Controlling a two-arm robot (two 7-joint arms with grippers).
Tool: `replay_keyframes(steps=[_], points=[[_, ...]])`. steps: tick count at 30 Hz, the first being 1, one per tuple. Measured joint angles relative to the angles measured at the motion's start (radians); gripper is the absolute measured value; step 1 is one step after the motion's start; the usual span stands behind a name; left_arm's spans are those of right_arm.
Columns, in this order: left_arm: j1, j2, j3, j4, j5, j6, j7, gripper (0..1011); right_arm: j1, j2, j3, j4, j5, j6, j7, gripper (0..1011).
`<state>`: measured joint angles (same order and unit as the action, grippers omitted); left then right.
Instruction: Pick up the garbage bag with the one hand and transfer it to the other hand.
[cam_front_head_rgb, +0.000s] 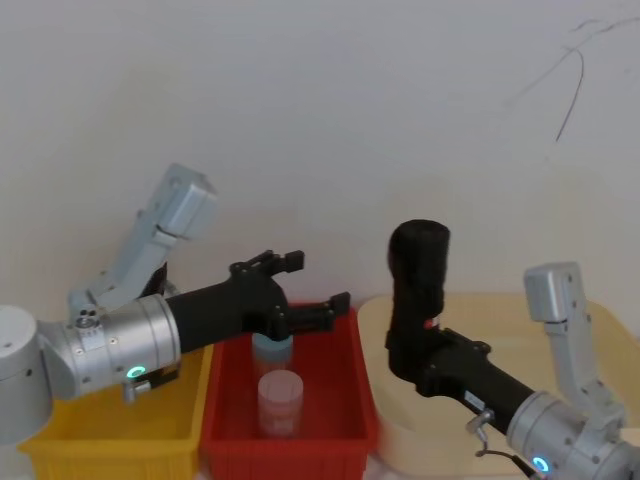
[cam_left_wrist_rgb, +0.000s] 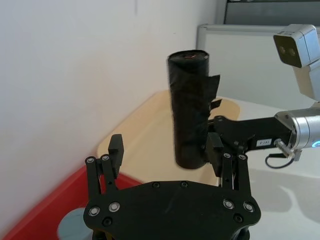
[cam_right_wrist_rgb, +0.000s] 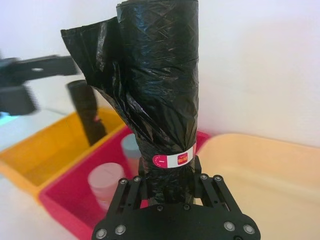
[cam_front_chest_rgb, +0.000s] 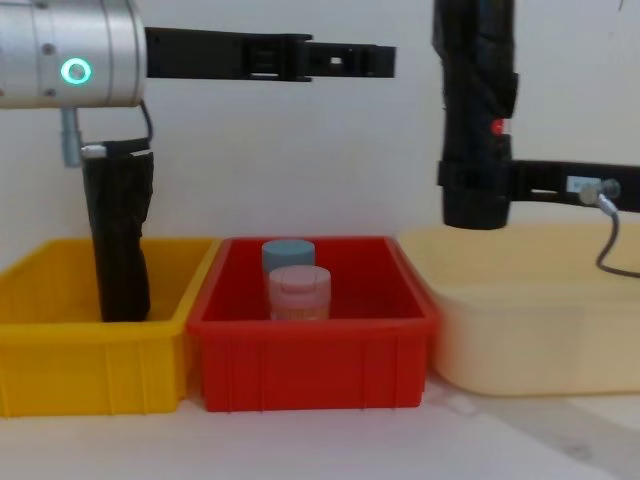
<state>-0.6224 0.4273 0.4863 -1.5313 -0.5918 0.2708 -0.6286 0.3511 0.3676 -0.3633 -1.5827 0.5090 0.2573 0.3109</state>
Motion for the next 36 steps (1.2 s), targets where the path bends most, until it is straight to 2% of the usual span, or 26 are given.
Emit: replay_keyframes(steps=[10, 16, 21, 22, 26, 29, 36], points=[[0.047, 0.038, -0.048, -0.034, -0.013, 0.001, 0.067, 1002, -0.015, 0.005, 0.054, 0.027, 0.02, 0.026, -0.059, 467], [0.072, 0.054, -0.073, -0.05, -0.013, -0.007, 0.111, 1002, -0.02, 0.006, 0.082, 0.047, 0.025, 0.026, -0.081, 666], [0.084, 0.062, -0.085, -0.057, -0.014, -0.013, 0.134, 1002, -0.023, 0.006, 0.093, 0.055, 0.026, 0.026, -0.089, 813], [0.087, 0.064, -0.088, -0.059, -0.014, -0.014, 0.139, 1002, -0.023, 0.006, 0.093, 0.055, 0.026, 0.026, -0.089, 813], [0.093, 0.069, -0.095, -0.062, -0.014, -0.017, 0.151, 1002, -0.024, 0.006, 0.1, 0.06, 0.027, 0.026, -0.096, 962], [0.097, 0.071, -0.098, -0.065, -0.014, -0.019, 0.158, 1002, -0.024, 0.006, 0.104, 0.062, 0.027, 0.026, -0.098, 1001], [0.103, 0.075, -0.104, -0.068, -0.014, -0.021, 0.168, 1002, -0.025, 0.006, 0.111, 0.067, 0.028, 0.025, -0.103, 1001]])
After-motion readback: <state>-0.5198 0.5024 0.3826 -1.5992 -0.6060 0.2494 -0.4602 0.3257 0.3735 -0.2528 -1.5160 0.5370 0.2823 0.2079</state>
